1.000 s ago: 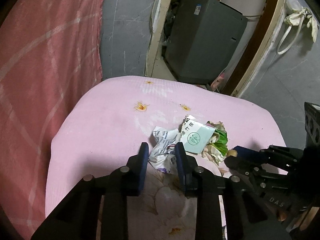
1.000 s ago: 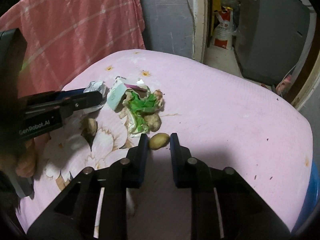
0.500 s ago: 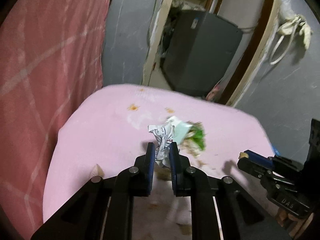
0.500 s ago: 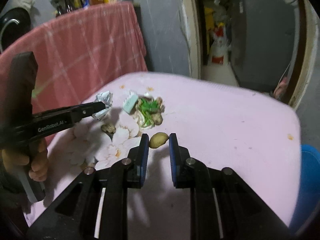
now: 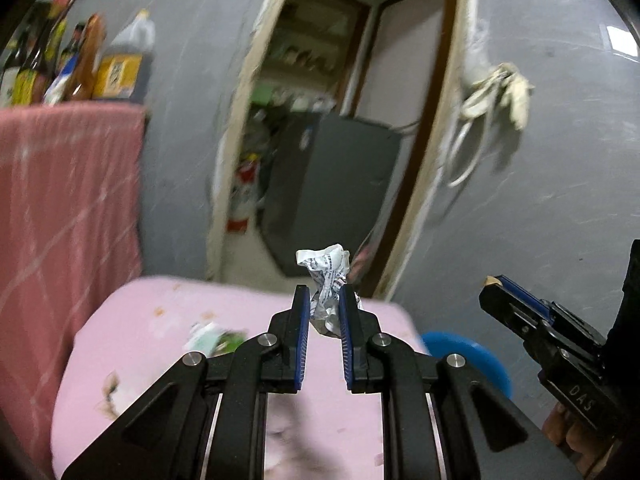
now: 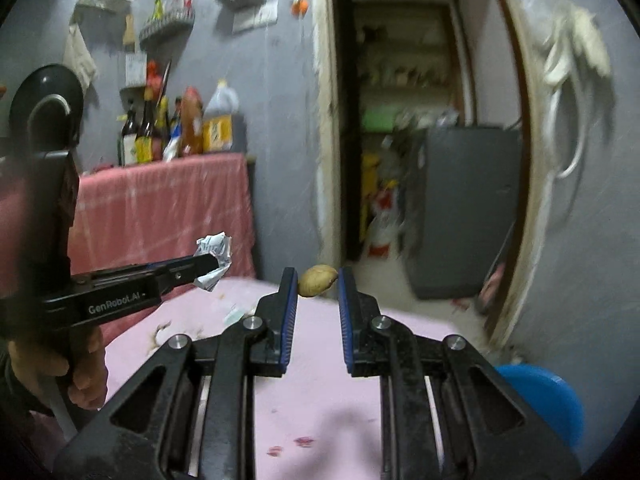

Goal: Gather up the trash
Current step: 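Carry foil and brown lump over the blue bucket and open both tools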

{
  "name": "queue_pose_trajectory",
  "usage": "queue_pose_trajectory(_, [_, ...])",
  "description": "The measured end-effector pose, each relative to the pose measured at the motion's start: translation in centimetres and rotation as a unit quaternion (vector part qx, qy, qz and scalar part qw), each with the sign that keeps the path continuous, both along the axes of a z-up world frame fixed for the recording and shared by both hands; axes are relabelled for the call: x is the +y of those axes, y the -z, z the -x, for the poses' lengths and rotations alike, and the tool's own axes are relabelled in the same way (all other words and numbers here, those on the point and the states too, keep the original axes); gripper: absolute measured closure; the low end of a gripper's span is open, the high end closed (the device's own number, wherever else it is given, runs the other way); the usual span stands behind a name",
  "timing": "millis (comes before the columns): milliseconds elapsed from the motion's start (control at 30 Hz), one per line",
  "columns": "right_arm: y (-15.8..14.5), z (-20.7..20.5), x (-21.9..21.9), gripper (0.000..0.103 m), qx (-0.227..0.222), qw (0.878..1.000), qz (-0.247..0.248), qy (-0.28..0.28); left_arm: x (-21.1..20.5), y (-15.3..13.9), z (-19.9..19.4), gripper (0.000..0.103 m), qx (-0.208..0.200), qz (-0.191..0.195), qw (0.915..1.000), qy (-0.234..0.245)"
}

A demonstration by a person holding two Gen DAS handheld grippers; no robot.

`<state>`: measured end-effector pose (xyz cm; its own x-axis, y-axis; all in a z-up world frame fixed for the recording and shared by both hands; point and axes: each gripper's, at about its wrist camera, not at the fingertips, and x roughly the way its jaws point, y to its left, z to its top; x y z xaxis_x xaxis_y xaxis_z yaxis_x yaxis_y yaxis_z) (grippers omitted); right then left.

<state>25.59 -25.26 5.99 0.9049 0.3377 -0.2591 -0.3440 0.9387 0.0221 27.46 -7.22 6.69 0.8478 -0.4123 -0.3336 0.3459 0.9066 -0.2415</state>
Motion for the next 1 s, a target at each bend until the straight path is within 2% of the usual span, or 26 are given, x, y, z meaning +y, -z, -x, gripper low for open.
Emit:
queue_pose_trajectory(233, [-2.6, 3.3, -4.9, 0.083, -0.062, 0.996, -0.003, 0.063, -5.4, -2.9, 1.8, 0.091, -0.060, -0.001, 0.9972, 0.045])
queue_pose_trajectory(533, [-2.7, 5.8, -12.3, 0.083, -0.079, 0.987, -0.018, 0.137, -14.2, -3.3, 2.7, 0.091, -0.073, -0.023, 0.9897, 0.121])
queue_pose_trajectory(767, [-0.9, 6.2, -17.0, 0.083, -0.056, 0.982, -0.030, 0.177, -19.5, -1.6, 1.7, 0.091, -0.041, -0.046, 0.9856, 0.158])
queue_pose_trajectory(1000, [2.9, 5.6, -20.2, 0.083, 0.000, 0.980, -0.043, 0.196, -24.3, 2.0, -0.6, 0.091, 0.039, -0.082, 0.9793, 0.181])
